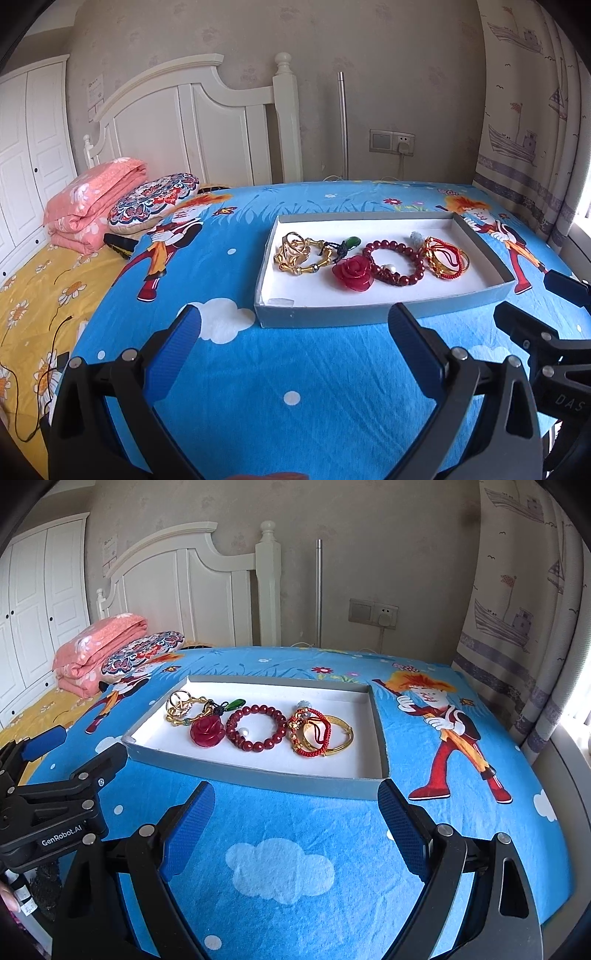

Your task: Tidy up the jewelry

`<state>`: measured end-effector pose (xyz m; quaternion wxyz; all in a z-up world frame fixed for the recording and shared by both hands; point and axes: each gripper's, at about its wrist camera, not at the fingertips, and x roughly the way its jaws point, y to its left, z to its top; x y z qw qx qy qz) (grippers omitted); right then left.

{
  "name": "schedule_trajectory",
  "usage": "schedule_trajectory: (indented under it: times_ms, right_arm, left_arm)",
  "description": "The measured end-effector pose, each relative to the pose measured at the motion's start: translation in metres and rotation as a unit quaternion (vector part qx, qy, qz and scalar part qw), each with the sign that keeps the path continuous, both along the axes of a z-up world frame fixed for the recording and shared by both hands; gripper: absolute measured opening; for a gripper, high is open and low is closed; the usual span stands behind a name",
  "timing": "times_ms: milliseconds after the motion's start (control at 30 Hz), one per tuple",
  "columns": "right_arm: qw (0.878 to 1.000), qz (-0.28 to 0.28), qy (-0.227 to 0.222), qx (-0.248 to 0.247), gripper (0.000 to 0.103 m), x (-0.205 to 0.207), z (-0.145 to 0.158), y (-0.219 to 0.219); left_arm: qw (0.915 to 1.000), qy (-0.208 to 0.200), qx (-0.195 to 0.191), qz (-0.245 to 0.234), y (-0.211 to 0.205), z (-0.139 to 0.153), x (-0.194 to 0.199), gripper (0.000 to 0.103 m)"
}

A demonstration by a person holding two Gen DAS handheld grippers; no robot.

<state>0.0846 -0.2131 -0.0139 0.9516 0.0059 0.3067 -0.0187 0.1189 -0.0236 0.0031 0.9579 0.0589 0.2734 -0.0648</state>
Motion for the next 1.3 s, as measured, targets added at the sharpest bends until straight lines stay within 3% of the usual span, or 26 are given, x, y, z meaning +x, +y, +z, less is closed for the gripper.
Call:
schedule_trajectory:
  times_ms: [267,667,1300]
  right_arm:
    - [1.000,-0.005,-0.008,0.008,0.084,-0.002,0.002,-0.003]
    - [0.999,-0.016,-0.026,0.011,0.084,-0.002,0.017,-0.010]
    - [1.000,-0.016,-0.022,0.005,0.084,-0.001,0.021,-0.009]
  left_arm:
    - [1.0000,0.003,-0.003,-0.004,-0.002,-0.003,-0.002,0.098]
    - [0.9998,-0.014,-0.007,-0.010,-0.012,0.016,0.000,0.098]
    - [0.9999,-0.004,-0.012,-0.010,-0.013,0.013,0.004,0.098]
